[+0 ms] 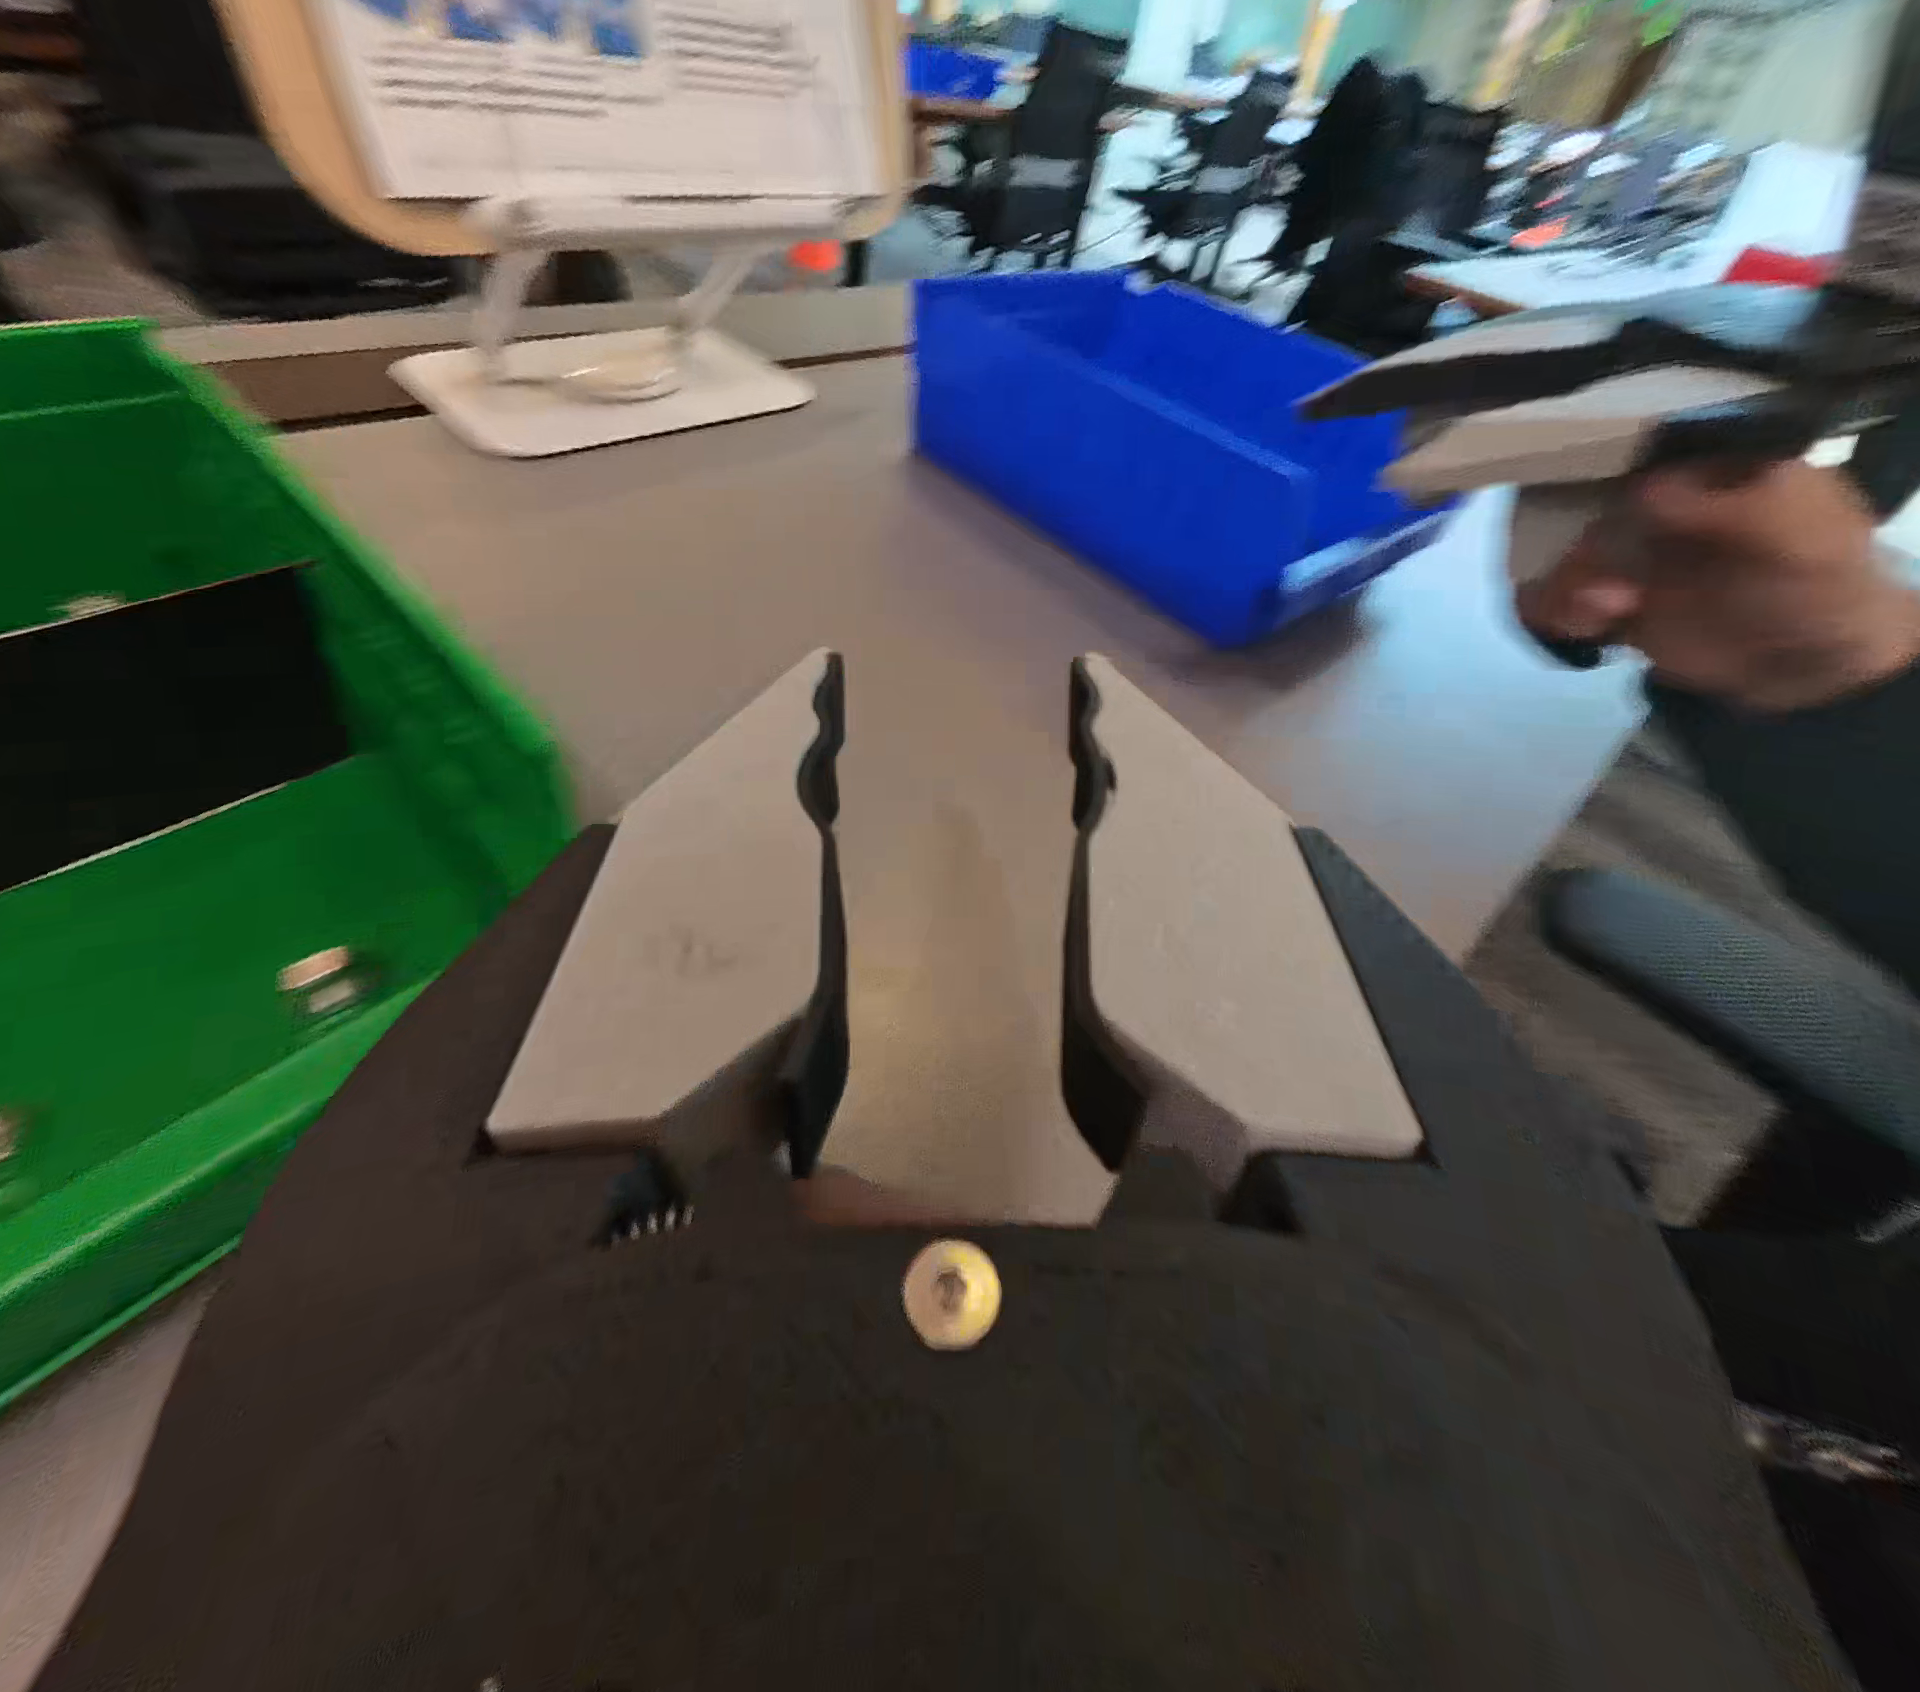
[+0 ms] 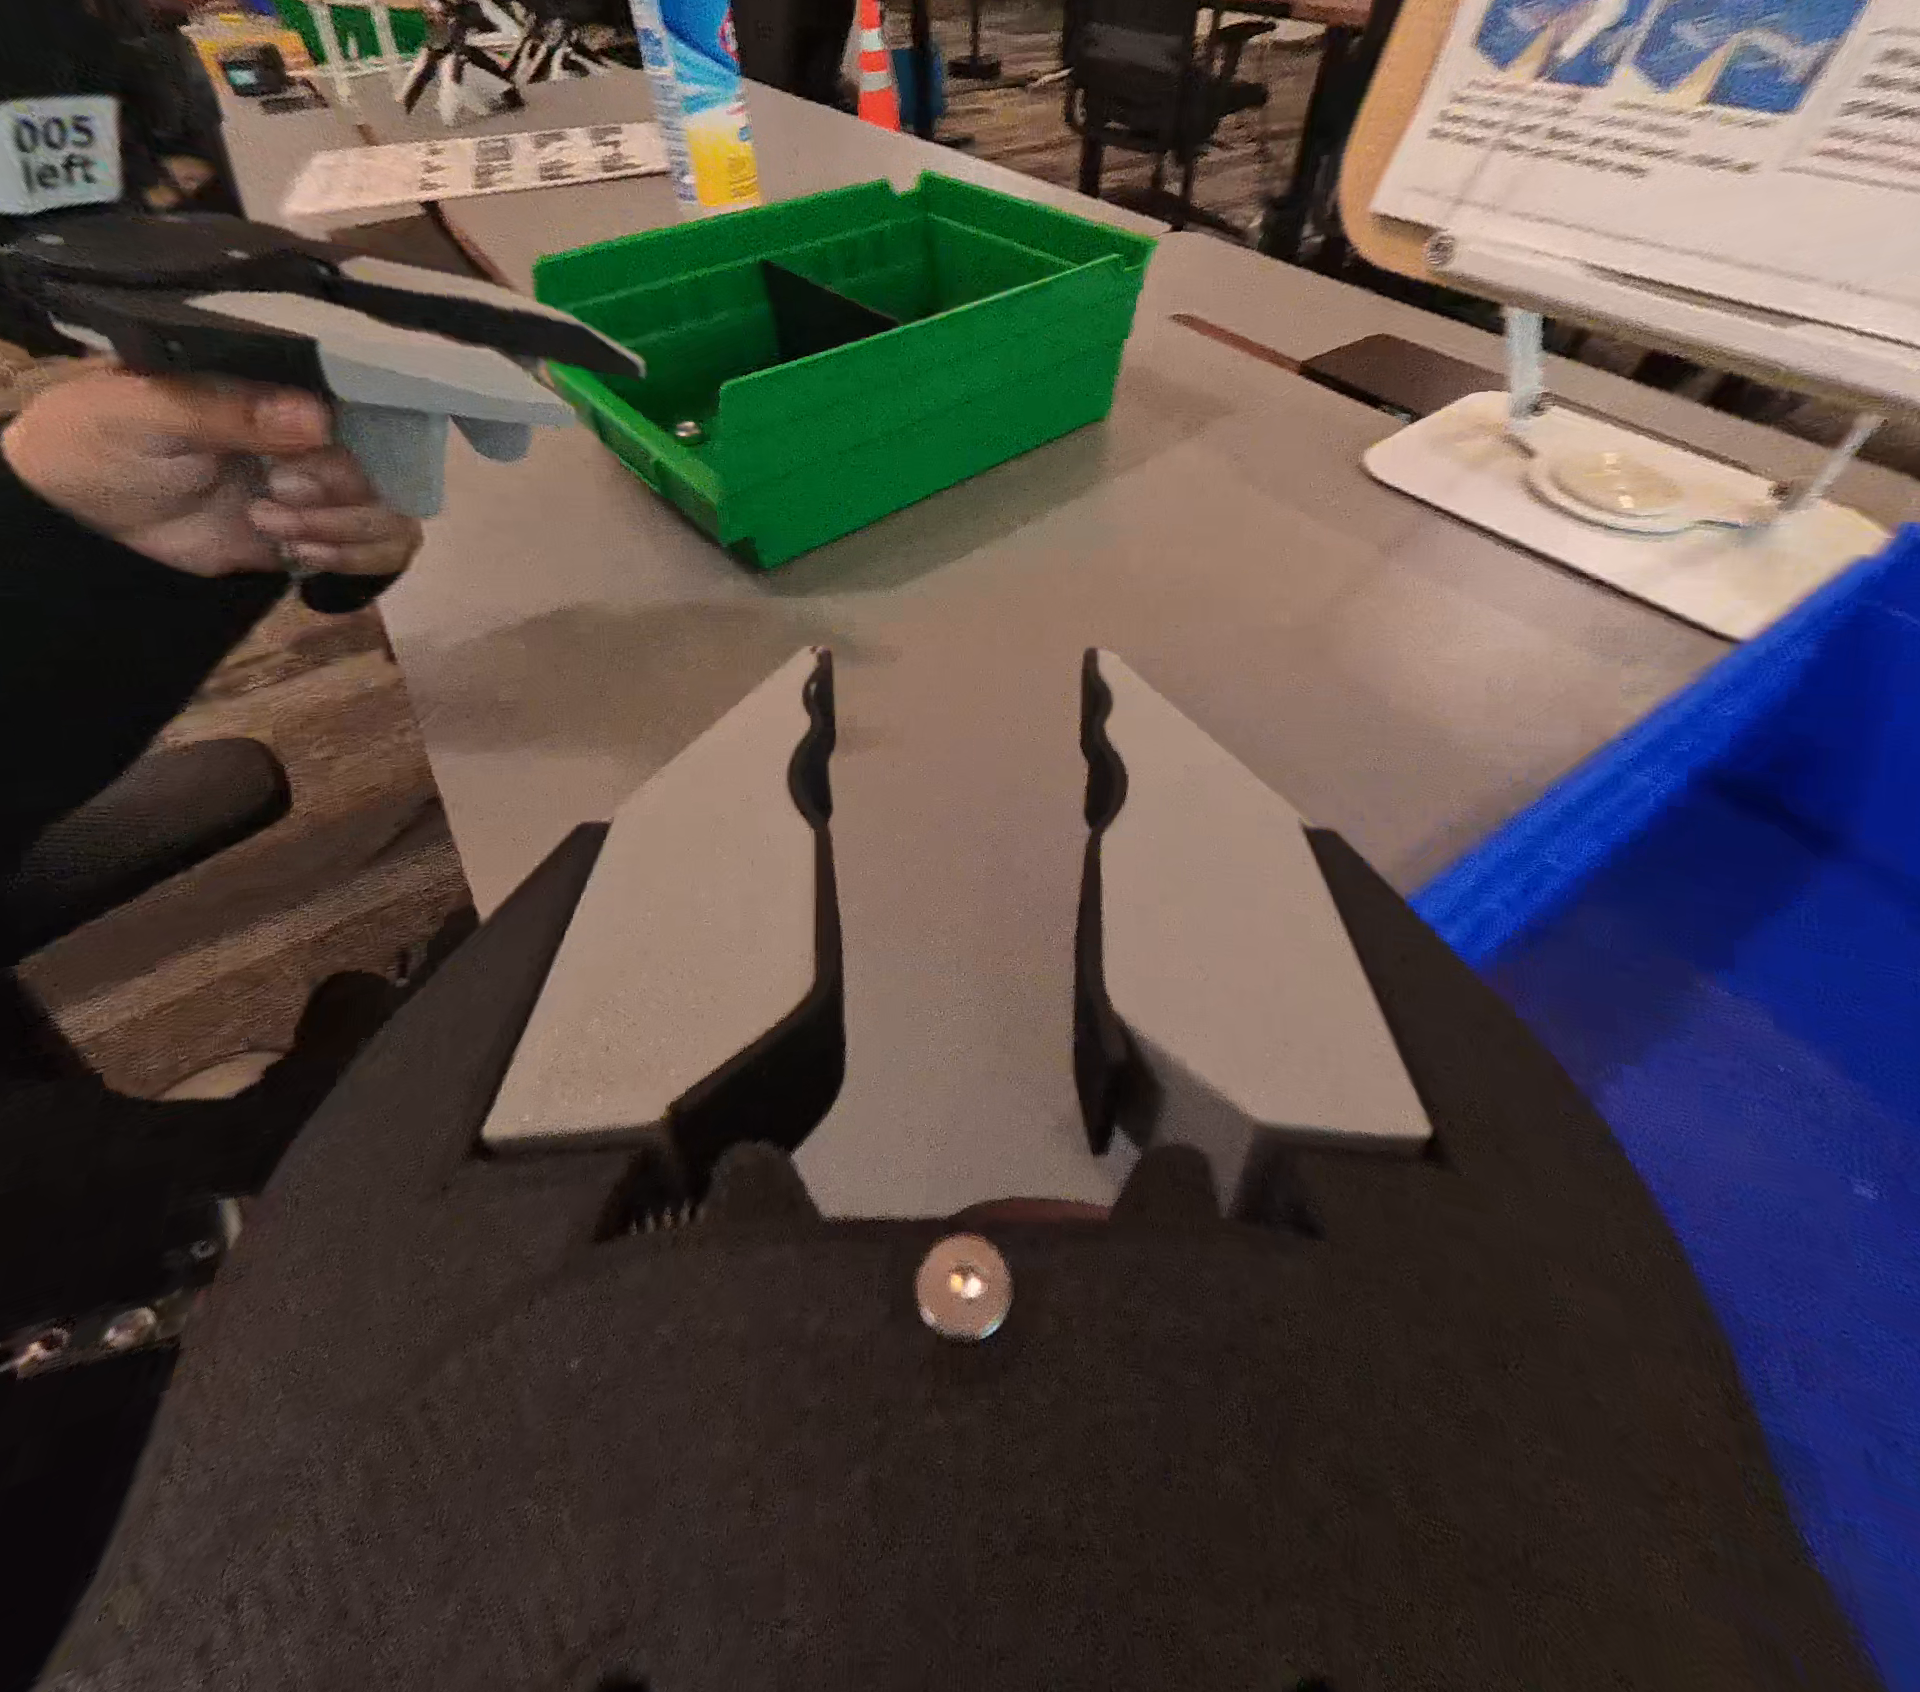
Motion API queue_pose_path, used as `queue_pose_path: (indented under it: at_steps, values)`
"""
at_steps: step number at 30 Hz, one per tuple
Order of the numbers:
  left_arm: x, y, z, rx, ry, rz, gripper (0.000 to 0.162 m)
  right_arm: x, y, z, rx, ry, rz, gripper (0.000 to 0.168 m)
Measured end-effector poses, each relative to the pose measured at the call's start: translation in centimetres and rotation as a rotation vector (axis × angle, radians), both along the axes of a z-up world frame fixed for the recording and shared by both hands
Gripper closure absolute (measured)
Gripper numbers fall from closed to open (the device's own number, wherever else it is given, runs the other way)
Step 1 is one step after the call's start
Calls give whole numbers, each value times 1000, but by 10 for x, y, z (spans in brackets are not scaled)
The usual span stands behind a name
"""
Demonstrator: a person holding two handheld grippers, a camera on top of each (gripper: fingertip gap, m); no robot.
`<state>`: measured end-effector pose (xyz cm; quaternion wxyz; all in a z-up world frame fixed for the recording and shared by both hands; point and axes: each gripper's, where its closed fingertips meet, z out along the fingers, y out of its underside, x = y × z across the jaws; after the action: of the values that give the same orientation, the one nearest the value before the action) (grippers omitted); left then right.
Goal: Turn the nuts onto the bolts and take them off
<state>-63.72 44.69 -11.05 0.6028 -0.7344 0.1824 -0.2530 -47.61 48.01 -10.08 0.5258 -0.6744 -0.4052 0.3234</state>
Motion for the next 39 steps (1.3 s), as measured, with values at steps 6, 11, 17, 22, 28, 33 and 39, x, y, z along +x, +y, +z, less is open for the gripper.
queue_pose_path:
  at_steps: [6,11,17,22,28,33,39]
  values:
    - [69,50,-27,73,176,19,110,-71,41,-29,10,8,-20,122]
    - [82,120,-34,125,230,81,113,-82,98,-36,145,24,-185,157]
    - [69,182,-50,125,286,130,116,-75,138,-39,237,29,-275,139]
    - [63,210,-58,98,293,140,112,-80,147,-42,192,60,-246,118]
    - [54,212,-61,113,364,173,113,-88,145,-48,137,67,-202,121]
    - [59,209,-64,87,344,124,113,-88,142,-49,108,92,-190,117]
    - [59,197,-66,67,317,32,114,-85,135,-37,70,218,-165,113]
